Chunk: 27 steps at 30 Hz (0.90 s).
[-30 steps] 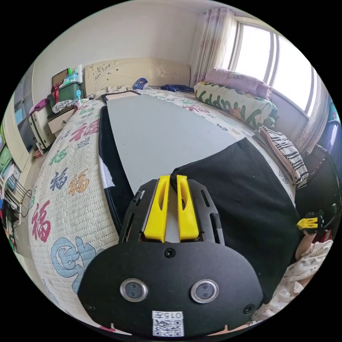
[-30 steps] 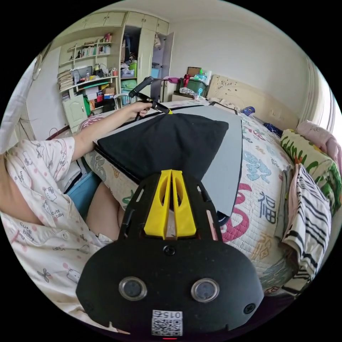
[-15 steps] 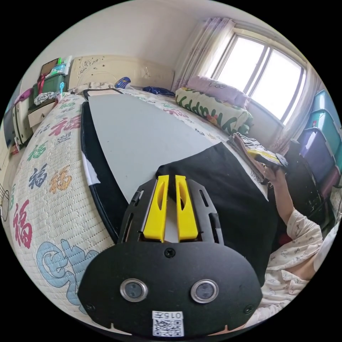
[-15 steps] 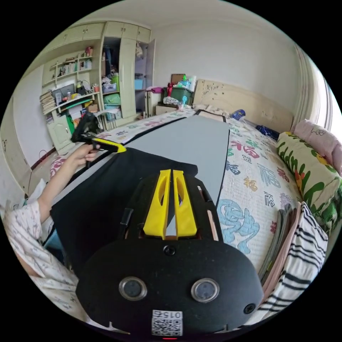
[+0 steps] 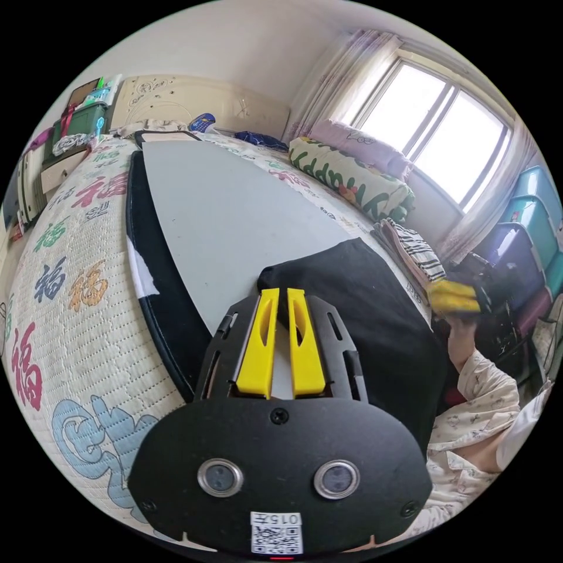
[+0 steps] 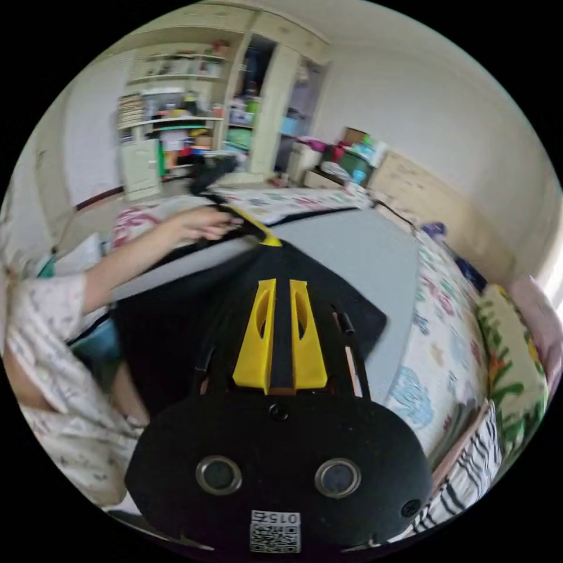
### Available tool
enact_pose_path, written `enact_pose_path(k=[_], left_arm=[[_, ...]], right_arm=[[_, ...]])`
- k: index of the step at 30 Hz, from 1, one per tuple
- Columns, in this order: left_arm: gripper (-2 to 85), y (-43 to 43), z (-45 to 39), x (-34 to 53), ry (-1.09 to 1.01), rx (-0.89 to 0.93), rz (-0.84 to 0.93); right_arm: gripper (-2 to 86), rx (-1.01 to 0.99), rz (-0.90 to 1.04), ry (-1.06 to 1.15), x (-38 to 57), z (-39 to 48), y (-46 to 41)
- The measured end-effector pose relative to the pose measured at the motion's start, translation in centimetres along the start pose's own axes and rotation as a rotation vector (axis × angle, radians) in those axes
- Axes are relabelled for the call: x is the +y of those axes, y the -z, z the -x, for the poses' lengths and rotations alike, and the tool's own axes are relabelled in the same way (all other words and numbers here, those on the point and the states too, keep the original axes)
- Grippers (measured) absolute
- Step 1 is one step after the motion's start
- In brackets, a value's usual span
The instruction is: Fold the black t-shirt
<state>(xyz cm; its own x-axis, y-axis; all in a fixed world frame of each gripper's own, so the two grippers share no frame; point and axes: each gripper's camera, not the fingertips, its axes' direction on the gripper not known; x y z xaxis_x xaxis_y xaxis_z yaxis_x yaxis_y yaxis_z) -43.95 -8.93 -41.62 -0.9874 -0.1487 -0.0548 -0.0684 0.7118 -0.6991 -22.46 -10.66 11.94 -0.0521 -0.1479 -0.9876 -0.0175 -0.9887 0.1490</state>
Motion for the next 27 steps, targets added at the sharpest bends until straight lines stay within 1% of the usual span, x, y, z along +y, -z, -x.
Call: enact_pose_path(k=[2, 5, 7, 10, 13, 19, 21, 24, 26, 27], left_arm=[[0.9, -0.3, -0.6, 0.5, -0.006, -0.011, -0.008], [0.8, -0.6, -1.7, 1.2, -0.016, -0.036, -0.022], [0.7, -1.2, -2.3, 1.4, -0.016, -0.055, -0.017], [0.6, -2.5, -3.3, 1.7, -0.019, -0.069, 0.004], [0.5, -3.5, -4.0, 2.1, -0.013, -0.066, 0.007], [0.0, -5.5, -6.3, 3.1, -0.014, -0.08, 0.004], [-0.5, -6.1, -7.3, 3.4, -0.024, -0.091, 0.001], [-0.8, -5.7, -9.9, 4.2, -0.059, -0.166, -0.067], [-0.8, -4.9, -11.7, 5.1, -0.077, -0.234, -0.153], [-0.7, -4.8, -12.0, 5.3, -0.076, -0.24, -0.165]], right_arm=[[9.4, -0.186, 0.008, 0.188, 2.6, 9.3, 2.2], [11.1, -0.313, 0.073, 0.277, 6.5, 17.0, 2.2], [11.7, -0.365, 0.115, 0.257, 8.5, 18.8, 1.9], [11.7, -0.323, 0.111, 0.21, 12.0, 20.1, 2.5], [8.1, -0.216, 0.083, 0.18, 14.9, 21.0, 3.6], [1.9, -0.209, 0.001, 0.109, 18.8, 21.2, 7.7], [1.1, -0.243, -0.042, 0.097, 19.7, 21.2, 9.1], [0.4, -0.258, -0.086, 0.078, 20.5, 21.9, 10.7], [0.3, -0.257, -0.1, 0.076, 20.9, 23.0, 11.3], [0.2, -0.258, -0.099, 0.073, 21.0, 23.2, 11.3]])
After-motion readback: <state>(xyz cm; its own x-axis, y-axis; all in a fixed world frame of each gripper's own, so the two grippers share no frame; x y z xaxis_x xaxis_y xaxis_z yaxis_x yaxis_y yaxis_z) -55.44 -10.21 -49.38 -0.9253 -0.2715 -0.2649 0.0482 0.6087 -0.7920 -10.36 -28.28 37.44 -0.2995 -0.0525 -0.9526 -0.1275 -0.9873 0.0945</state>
